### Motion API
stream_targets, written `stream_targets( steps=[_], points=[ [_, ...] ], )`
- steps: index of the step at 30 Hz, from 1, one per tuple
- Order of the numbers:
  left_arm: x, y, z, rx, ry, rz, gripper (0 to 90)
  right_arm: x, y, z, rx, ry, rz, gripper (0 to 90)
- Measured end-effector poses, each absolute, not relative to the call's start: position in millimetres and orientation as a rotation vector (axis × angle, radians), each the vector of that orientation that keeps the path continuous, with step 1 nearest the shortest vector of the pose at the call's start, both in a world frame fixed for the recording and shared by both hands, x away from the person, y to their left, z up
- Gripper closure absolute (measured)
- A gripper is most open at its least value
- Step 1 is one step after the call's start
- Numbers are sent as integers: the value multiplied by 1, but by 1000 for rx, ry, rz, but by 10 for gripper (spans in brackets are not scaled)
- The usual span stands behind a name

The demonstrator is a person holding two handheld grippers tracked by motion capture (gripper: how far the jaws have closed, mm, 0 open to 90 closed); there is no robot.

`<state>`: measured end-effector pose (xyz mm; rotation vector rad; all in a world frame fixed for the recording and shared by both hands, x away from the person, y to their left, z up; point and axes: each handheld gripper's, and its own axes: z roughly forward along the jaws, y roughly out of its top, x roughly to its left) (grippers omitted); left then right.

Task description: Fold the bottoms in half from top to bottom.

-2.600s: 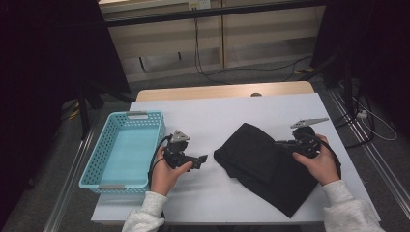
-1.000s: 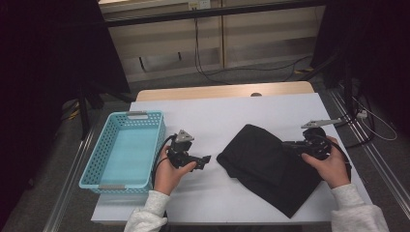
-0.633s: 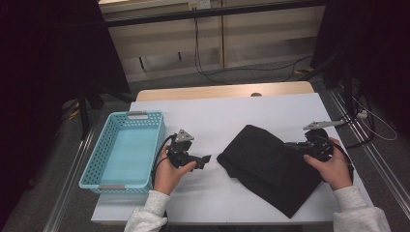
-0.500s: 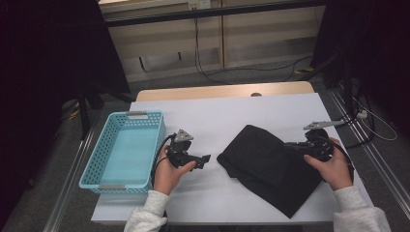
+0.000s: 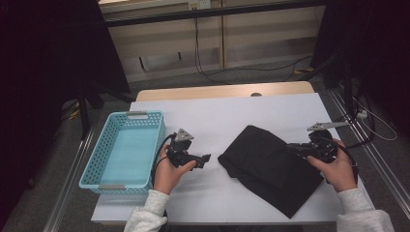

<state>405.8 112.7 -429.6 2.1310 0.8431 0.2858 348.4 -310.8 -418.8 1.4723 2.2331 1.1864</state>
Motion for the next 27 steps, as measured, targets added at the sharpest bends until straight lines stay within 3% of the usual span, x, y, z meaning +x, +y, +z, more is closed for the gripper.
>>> stream_targets(
  steps=[27],
  points=[
    [414, 100, -425, 2120, 811, 285, 58, 331, -324, -419, 1496, 2208, 1167, 829]
  ],
)
